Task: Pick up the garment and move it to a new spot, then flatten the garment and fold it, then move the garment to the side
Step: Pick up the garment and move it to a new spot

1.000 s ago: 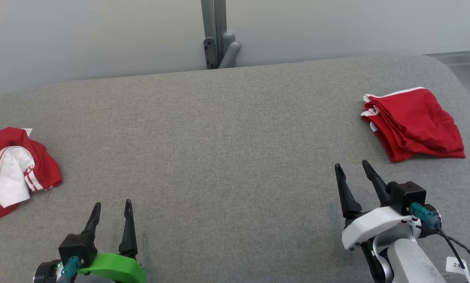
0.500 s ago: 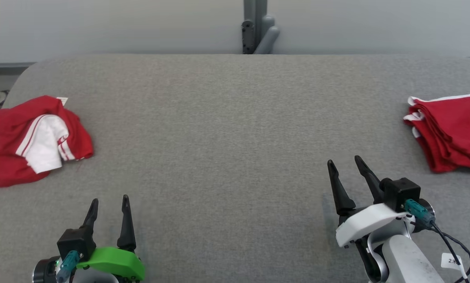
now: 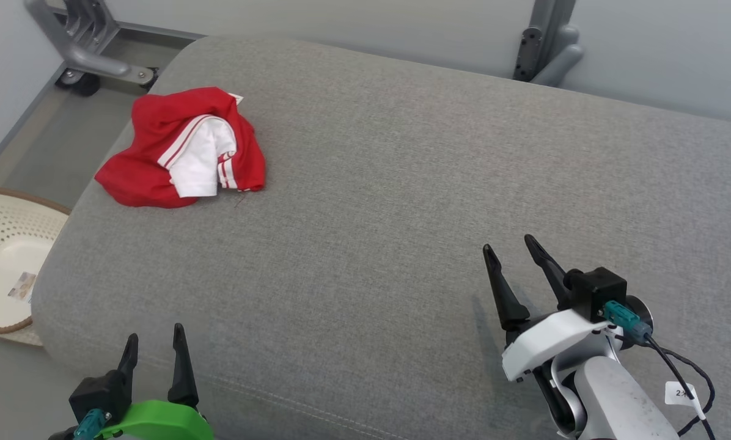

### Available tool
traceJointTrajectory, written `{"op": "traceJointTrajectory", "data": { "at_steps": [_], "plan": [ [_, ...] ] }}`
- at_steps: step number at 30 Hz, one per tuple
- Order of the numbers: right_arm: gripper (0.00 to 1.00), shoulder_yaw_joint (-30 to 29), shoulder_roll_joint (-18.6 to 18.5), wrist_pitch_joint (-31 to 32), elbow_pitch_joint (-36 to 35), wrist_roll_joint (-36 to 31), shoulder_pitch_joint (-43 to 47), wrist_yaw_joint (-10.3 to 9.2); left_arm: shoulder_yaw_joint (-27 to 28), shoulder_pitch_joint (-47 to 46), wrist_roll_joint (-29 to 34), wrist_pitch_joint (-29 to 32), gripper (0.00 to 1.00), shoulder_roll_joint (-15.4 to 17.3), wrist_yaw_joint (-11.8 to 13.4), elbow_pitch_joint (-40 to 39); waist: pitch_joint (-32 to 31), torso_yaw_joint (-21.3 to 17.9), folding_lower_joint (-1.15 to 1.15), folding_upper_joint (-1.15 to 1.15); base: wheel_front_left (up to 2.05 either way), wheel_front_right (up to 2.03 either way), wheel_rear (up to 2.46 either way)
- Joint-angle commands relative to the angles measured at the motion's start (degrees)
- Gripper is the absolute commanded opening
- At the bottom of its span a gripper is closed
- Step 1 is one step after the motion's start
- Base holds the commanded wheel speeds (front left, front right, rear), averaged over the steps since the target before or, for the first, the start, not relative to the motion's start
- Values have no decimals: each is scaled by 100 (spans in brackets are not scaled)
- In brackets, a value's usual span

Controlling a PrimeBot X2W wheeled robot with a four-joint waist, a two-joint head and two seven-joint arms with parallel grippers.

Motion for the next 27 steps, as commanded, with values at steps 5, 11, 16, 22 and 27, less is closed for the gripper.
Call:
{"op": "traceJointTrajectory", "data": {
  "at_steps": [5,11,16,22,27],
  "plan": [
    [100,71,-31,-15,75,13,-84,-9,26,75,-236,0,100,8,-42,31,167,367,0,0,0,0,0],
    [100,113,-127,-15,89,-36,-190,-9,61,-229,-459,0,100,11,-271,228,431,84,0,0,0,0,0],
    [100,167,-314,-15,-3,-74,-360,-9,339,-830,-411,0,100,11,-413,428,822,-205,0,0,0,0,0],
    [100,211,-581,-15,-220,-153,-615,-9,643,-1995,-167,0,100,280,-525,908,1391,-561,0,0,0,0,0],
    [100,162,-818,-15,-455,-183,-731,-9,759,-2958,-233,0,100,652,-551,1676,1794,-834,0,0,0,0,0]
  ]
}}
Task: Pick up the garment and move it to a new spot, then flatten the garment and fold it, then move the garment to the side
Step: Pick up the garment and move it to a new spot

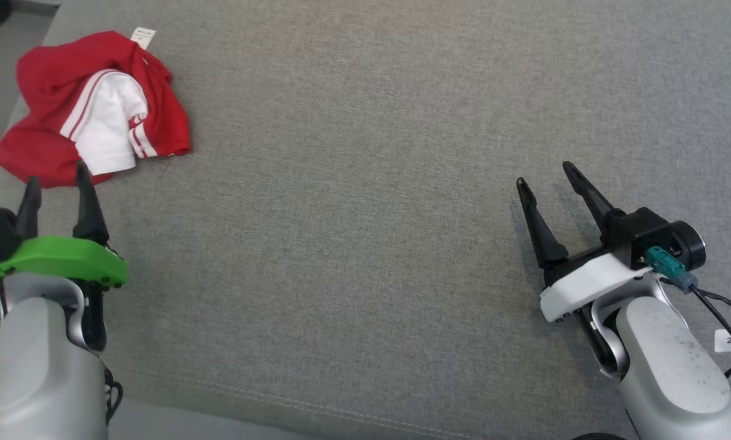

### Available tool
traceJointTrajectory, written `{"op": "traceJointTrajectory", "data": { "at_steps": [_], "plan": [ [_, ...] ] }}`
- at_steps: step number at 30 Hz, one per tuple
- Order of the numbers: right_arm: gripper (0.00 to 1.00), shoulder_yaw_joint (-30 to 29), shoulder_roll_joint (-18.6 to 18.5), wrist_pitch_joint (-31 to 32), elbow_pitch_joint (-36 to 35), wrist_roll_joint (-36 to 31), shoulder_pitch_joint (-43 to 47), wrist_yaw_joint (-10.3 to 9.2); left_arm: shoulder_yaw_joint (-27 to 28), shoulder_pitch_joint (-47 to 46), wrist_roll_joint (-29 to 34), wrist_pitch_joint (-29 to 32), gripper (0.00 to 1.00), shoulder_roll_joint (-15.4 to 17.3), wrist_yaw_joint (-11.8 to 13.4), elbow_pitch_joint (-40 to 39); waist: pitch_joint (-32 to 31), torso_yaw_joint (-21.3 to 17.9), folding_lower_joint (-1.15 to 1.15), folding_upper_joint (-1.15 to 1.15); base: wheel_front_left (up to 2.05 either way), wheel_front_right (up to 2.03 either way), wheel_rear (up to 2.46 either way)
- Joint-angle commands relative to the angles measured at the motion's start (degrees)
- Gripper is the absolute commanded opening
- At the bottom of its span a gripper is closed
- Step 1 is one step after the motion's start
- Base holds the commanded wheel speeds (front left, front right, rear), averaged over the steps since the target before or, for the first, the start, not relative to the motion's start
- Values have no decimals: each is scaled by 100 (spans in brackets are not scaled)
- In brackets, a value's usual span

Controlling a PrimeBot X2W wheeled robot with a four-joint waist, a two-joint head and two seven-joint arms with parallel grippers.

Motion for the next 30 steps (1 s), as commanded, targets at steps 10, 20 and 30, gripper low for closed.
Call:
{"op": "traceJointTrajectory", "data": {
  "at_steps": [10,20,30],
  "plan": [
    [100,-121,-212,-15,-408,-82,-133,-9,-312,-1174,-220,1,100,575,-27,1021,1026,-815,0,0,0,0,0],
    [100,-168,-153,-7,-380,-74,-141,-9,-318,-1488,-286,7,67,554,-24,1851,1129,-1003,0,0,0,0,0],
    [100,-212,96,-7,-265,26,-134,-9,-470,-1431,140,1,0,363,-20,1139,850,-1151,0,0,0,0,0]
  ]
}}
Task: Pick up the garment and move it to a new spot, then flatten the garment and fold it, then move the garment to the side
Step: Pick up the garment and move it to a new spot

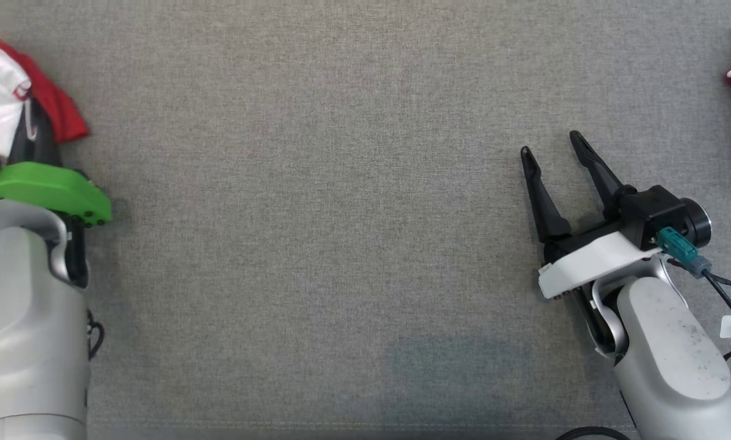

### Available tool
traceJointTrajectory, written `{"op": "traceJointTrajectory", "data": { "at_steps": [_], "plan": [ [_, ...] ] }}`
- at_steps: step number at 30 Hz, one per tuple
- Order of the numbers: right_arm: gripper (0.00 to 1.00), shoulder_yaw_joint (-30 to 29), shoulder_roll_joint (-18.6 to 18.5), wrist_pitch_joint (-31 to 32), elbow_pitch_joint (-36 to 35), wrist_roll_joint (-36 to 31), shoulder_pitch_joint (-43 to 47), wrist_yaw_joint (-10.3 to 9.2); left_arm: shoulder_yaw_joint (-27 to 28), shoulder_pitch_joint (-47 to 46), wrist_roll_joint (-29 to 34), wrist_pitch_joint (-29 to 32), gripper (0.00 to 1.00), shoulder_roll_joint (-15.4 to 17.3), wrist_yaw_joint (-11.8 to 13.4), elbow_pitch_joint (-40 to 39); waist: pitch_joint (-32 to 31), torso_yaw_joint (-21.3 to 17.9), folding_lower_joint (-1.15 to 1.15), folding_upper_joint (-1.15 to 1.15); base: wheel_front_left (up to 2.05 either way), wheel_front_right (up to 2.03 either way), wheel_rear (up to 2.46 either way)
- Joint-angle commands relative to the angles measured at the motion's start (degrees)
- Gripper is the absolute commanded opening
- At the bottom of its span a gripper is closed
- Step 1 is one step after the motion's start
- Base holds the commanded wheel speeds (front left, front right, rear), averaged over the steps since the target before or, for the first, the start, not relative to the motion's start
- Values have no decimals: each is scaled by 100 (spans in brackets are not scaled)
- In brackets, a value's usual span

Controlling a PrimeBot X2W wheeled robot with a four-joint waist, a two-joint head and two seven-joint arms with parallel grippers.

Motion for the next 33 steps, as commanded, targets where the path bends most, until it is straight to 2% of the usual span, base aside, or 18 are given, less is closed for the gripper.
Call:
{"op": "traceJointTrajectory", "data": {
  "at_steps": [1,5,9,15,19,20,21,22,23,28,33],
  "plan": [
    [100,-1,56,3,50,50,96,-9,-111,98,97,-1,0,-109,-26,-187,-162,-58,-1,0,0,0,0],
    [100,35,237,1,106,146,97,-9,-891,322,158,0,0,-431,-31,-881,-447,-241,-1,0,0,0,0],
    [100,67,399,2,144,240,139,-9,-1897,489,-69,-1,0,-691,-32,-1268,-694,-567,-1,0,0,0,0],
    [100,73,566,1,143,359,253,-9,-3310,642,-540,0,0,-887,-32,-1470,-907,-1225,-1,0,0,0,0],
    [100,69,630,1,141,407,338,-9,-3907,716,-875,0,0,-945,-32,-1393,-972,-1668,-1,0,0,0,0],
    [100,56,632,1,146,412,356,-9,-3968,723,-911,0,7,-947,-33,-1345,-984,-1751,-1,0,0,0,0],
    [100,56,632,1,146,412,356,-9,-3968,723,-911,0,7,-947,-33,-1345,-984,-1751,-1,0,0,0,0],
    [100,32,637,1,145,428,360,-9,-4023,728,-946,-1,50,-949,-33,-1306,-995,-1822,-1,0,0,0,0],
    [100,27,642,1,146,445,363,-9,-4024,740,-1004,0,100,-956,-33,-1273,-1008,-1881,-1,0,0,0,0],
    [100,-60,658,1,135,438,488,-9,-3954,922,-973,-1,100,-961,-29,-1492,-1108,-1882,-1,0,0,0,0],
    [100,-22,665,1,112,456,536,-8,-3366,1349,-675,1,100,-956,115,-1952,-1282,-1606,-1,0,0,0,0]
  ]
}}
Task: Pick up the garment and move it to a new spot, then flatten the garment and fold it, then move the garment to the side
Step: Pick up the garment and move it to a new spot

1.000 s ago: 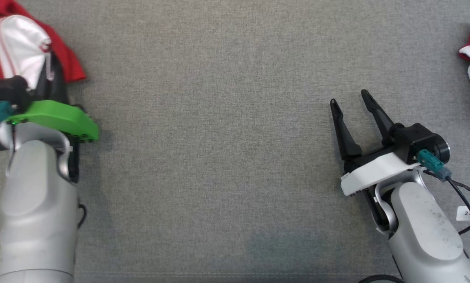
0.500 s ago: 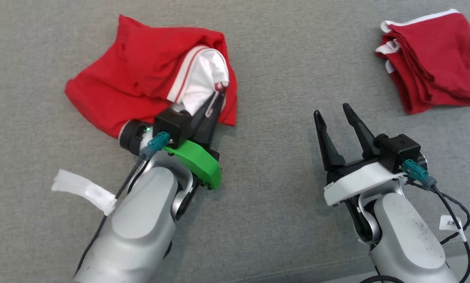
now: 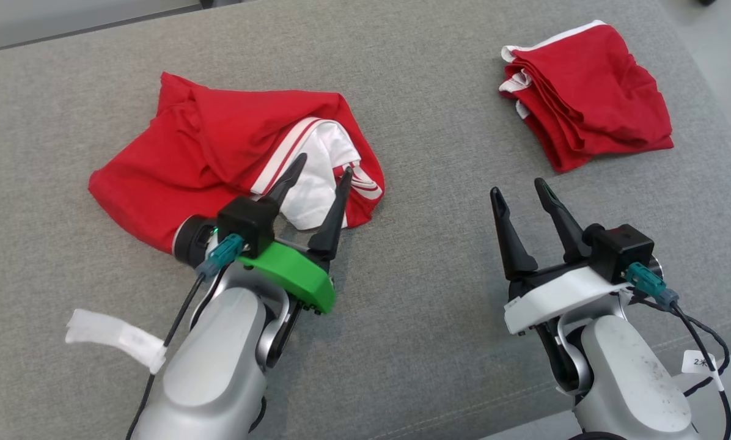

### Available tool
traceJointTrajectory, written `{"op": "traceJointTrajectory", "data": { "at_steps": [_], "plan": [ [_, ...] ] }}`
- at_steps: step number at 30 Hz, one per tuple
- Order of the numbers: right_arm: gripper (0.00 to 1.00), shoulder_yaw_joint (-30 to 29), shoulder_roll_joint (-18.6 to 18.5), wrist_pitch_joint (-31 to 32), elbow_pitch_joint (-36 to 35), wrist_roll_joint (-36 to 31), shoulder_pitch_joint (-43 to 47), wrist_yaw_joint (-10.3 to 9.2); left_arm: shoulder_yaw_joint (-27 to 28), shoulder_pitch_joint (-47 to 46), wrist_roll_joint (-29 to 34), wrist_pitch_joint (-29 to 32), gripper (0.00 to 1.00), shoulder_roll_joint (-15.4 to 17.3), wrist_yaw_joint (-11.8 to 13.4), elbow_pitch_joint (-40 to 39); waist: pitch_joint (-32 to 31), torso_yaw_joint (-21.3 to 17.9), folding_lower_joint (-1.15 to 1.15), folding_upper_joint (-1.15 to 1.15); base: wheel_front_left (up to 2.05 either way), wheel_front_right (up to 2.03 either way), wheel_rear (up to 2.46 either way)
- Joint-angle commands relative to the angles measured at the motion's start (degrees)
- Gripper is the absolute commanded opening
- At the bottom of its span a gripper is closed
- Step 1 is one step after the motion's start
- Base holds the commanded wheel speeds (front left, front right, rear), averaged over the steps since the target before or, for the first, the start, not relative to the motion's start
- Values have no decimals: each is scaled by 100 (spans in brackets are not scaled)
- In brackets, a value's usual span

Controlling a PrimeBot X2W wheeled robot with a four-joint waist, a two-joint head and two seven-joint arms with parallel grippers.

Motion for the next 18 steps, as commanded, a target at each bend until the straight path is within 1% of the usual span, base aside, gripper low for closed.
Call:
{"op": "traceJointTrajectory", "data": {
  "at_steps": [1,7,11,18],
  "plan": [
    [100,45,0,-3,-13,33,64,-7,207,250,158,-1,100,43,80,-133,-197,259,0,0,0,0,0],
    [100,259,-5,-3,26,87,72,-8,1265,1048,602,-1,100,125,330,-619,-452,650,0,0,0,0,0],
    [100,367,-6,-3,83,131,139,-8,1968,1637,846,-1,100,192,442,-852,-638,849,0,0,0,0,0],
    [100,487,-6,-3,174,122,289,-7,2913,2669,1247,-1,100,158,403,-1319,-839,1026,0,0,0,0,0]
  ]
}}
